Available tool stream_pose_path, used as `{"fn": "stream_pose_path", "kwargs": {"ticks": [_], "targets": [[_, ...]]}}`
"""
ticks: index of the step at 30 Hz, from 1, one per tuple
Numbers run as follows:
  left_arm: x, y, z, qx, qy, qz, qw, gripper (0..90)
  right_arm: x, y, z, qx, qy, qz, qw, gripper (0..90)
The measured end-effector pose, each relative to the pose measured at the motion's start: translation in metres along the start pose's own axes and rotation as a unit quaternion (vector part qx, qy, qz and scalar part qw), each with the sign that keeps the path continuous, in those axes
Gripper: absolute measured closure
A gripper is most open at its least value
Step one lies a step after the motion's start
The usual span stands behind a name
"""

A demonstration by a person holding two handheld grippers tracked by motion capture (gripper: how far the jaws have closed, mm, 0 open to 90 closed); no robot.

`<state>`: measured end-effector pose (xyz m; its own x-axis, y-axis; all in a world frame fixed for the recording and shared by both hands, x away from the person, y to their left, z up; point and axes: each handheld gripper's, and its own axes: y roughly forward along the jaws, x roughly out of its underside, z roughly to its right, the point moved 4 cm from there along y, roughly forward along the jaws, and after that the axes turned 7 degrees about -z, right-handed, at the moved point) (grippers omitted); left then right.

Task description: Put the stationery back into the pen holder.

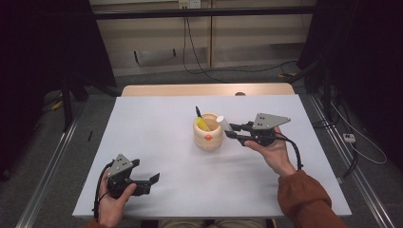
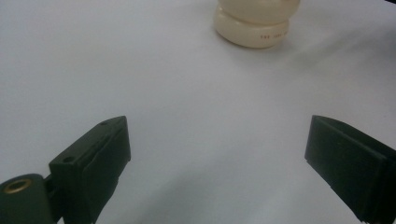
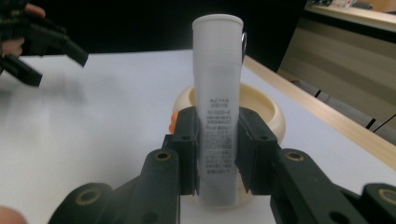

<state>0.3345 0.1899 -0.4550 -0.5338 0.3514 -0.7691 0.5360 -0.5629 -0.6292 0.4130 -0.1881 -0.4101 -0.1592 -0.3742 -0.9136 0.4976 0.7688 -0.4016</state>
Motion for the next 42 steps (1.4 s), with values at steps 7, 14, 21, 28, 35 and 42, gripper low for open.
{"fn": "stream_pose_path", "kwargs": {"ticks": [7, 14, 21, 28, 35, 42], "targets": [[0.000, 0.000, 0.000, 0.000, 0.001, 0.001, 1.0000, 6.8, -0.008, 0.003, 0.007, 0.029, 0.021, 0.023, 0.9991, 70.4], [0.000, -0.001, 0.000, -0.001, 0.002, -0.002, 1.0000, 6.8, -0.025, 0.010, 0.007, 0.031, 0.014, 0.047, 0.9983, 70.4], [0.000, -0.001, 0.000, 0.000, 0.002, -0.001, 1.0000, 6.8, -0.036, 0.018, 0.008, 0.043, 0.017, 0.070, 0.9965, 70.4], [0.000, -0.001, 0.000, 0.001, 0.002, -0.002, 1.0000, 6.8, -0.035, 0.030, 0.014, 0.053, 0.030, 0.076, 0.9952, 70.4], [0.000, -0.001, 0.000, 0.002, 0.002, -0.002, 1.0000, 6.8, -0.039, 0.042, 0.018, 0.061, 0.050, 0.083, 0.9934, 70.4], [0.000, -0.001, 0.000, 0.001, 0.003, -0.002, 1.0000, 6.8, -0.033, 0.057, 0.023, 0.058, 0.066, 0.077, 0.9931, 70.4]]}}
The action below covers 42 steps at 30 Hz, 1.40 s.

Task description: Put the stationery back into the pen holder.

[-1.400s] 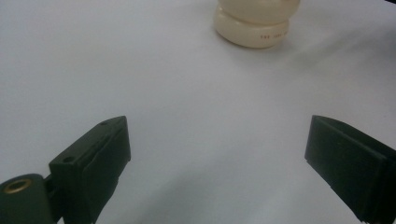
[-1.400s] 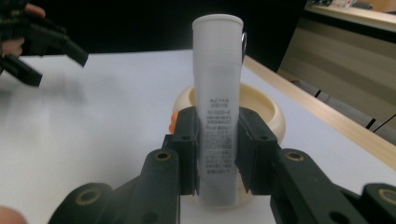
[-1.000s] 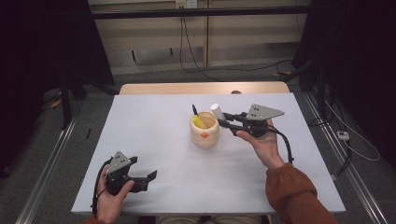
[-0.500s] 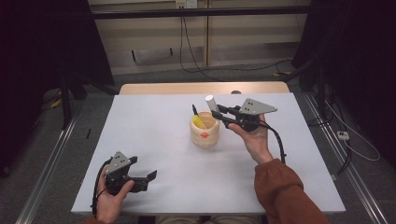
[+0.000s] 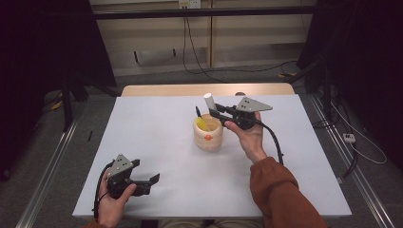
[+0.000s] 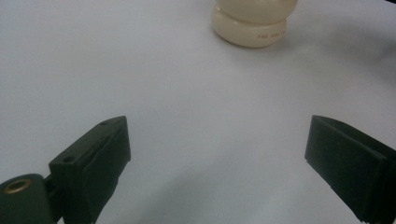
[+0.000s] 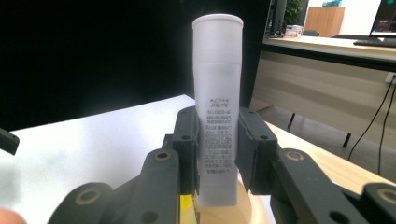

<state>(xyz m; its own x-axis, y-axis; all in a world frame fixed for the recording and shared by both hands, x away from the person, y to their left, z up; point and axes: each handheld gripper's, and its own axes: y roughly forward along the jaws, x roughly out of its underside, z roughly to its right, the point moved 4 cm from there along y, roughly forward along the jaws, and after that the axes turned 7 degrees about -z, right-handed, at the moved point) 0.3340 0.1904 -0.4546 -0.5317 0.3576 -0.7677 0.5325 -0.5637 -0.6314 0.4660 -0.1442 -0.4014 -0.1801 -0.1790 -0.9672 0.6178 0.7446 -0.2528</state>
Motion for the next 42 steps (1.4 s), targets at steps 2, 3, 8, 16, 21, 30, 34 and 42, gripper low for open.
{"fn": "stream_pose_path", "kwargs": {"ticks": [2, 3, 8, 16, 21, 30, 34, 42], "targets": [[0.000, 0.000, 0.000, 0.000, 0.000, -0.001, 1.0000, 6.8, 0.002, 0.003, 0.000, -0.002, 0.001, -0.002, 1.0000, 70.4], [0.000, 0.000, 0.000, 0.000, 0.001, -0.001, 1.0000, 6.8, 0.004, 0.004, 0.000, -0.001, 0.005, -0.005, 1.0000, 70.4], [0.000, 0.000, 0.000, 0.002, 0.000, -0.001, 1.0000, 6.8, 0.011, 0.009, 0.000, 0.000, 0.013, -0.019, 0.9997, 70.4], [0.000, 0.000, 0.000, 0.001, 0.000, 0.000, 1.0000, 6.8, 0.017, 0.015, -0.004, -0.006, 0.005, -0.028, 0.9996, 70.4], [0.000, 0.000, 0.000, 0.001, 0.000, 0.000, 1.0000, 6.8, 0.021, 0.017, -0.004, -0.008, 0.003, -0.028, 0.9996, 70.4], [0.000, 0.000, 0.000, 0.001, 0.000, 0.000, 1.0000, 6.8, 0.024, 0.018, -0.005, -0.006, -0.010, -0.040, 0.9991, 69.6], [0.000, 0.000, 0.001, 0.002, 0.001, 0.000, 1.0000, 6.8, 0.023, 0.017, -0.004, -0.001, -0.006, -0.040, 0.9992, 47.5], [0.000, 0.000, 0.001, 0.002, 0.001, -0.001, 1.0000, 6.7, 0.019, 0.012, -0.001, 0.004, 0.005, -0.039, 0.9992, 27.3]]}}
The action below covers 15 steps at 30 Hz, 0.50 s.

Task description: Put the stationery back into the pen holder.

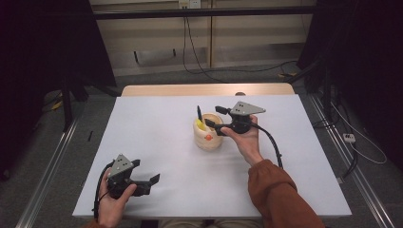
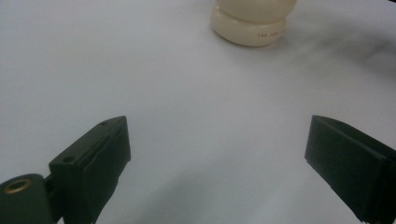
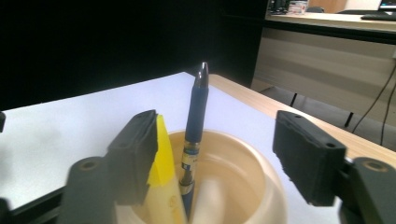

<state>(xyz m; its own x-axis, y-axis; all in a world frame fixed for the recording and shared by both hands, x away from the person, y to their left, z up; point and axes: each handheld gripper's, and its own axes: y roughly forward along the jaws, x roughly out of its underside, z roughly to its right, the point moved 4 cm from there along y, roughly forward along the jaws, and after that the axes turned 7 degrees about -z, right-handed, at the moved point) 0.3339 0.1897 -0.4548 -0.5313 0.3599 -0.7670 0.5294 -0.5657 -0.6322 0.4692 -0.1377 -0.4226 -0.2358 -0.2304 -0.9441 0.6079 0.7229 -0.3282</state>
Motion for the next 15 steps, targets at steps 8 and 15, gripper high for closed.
{"fn": "stream_pose_path", "kwargs": {"ticks": [8, 15], "targets": [[-0.002, 0.002, -0.001, -0.005, -0.002, 0.000, 1.0000, 6.8, -0.003, -0.006, 0.001, 0.004, 0.016, -0.016, 0.9997, 10.0], [0.000, 0.001, -0.003, -0.006, -0.007, 0.000, 1.0000, 6.8, -0.002, -0.019, 0.004, 0.010, 0.034, -0.031, 0.9989, 9.5]]}}
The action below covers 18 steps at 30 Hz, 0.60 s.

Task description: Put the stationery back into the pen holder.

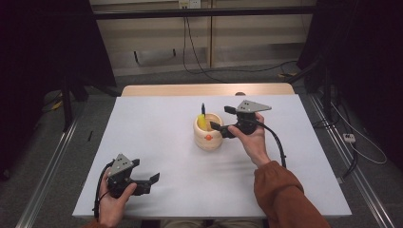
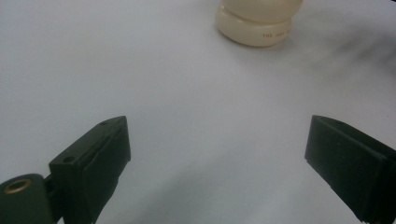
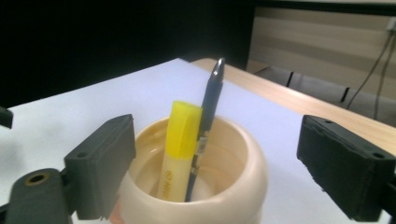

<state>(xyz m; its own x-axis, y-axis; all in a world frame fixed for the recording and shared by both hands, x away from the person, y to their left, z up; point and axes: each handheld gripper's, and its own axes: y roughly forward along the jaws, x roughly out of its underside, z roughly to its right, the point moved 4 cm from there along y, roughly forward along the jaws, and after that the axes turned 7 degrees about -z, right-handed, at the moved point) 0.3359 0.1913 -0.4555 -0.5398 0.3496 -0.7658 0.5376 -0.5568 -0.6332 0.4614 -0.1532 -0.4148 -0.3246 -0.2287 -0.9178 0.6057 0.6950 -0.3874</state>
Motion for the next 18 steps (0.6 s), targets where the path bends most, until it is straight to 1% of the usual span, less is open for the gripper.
{"fn": "stream_pose_path", "kwargs": {"ticks": [2, 3, 5, 7, 9, 12, 14, 15, 16, 18], "targets": [[0.000, 0.000, 0.000, 0.000, 0.001, 0.000, 1.0000, 6.8, 0.001, -0.003, 0.001, 0.009, 0.006, 0.000, 0.9999, 6.6], [0.000, 0.000, 0.001, 0.000, 0.003, 0.000, 1.0000, 6.8, 0.002, -0.004, 0.002, 0.012, 0.008, -0.004, 0.9999, 4.8], [-0.001, 0.000, 0.001, 0.000, 0.003, 0.001, 1.0000, 6.8, 0.005, -0.006, 0.003, 0.026, 0.010, -0.015, 0.9995, 1.6], [-0.001, 0.001, 0.001, 0.000, 0.005, -0.001, 1.0000, 6.8, 0.007, -0.009, 0.004, 0.033, 0.006, -0.022, 0.9992, 2.8], [-0.001, 0.001, 0.001, -0.001, 0.004, 0.000, 1.0000, 6.8, 0.008, -0.012, 0.002, 0.039, 0.009, -0.027, 0.9989, 3.3], [0.000, 0.001, 0.001, 0.000, 0.005, -0.001, 1.0000, 6.8, 0.009, -0.019, 0.001, 0.039, 0.014, -0.028, 0.9987, 3.2], [0.001, -0.001, 0.001, -0.002, 0.004, -0.001, 1.0000, 6.8, 0.011, -0.022, 0.000, 0.042, 0.014, -0.036, 0.9984, 5.0], [0.000, -0.001, 0.002, -0.001, 0.000, 0.002, 1.0000, 6.8, 0.012, -0.024, 0.000, 0.043, 0.018, -0.037, 0.9982, 5.2], [0.000, -0.002, 0.001, -0.002, 0.003, 0.002, 1.0000, 6.8, 0.013, -0.025, -0.001, 0.041, 0.020, -0.035, 0.9983, 5.2], [-0.001, -0.002, 0.002, -0.003, 0.005, 0.004, 1.0000, 6.7, 0.014, -0.030, -0.003, 0.051, 0.017, -0.032, 0.9980, 5.2]]}}
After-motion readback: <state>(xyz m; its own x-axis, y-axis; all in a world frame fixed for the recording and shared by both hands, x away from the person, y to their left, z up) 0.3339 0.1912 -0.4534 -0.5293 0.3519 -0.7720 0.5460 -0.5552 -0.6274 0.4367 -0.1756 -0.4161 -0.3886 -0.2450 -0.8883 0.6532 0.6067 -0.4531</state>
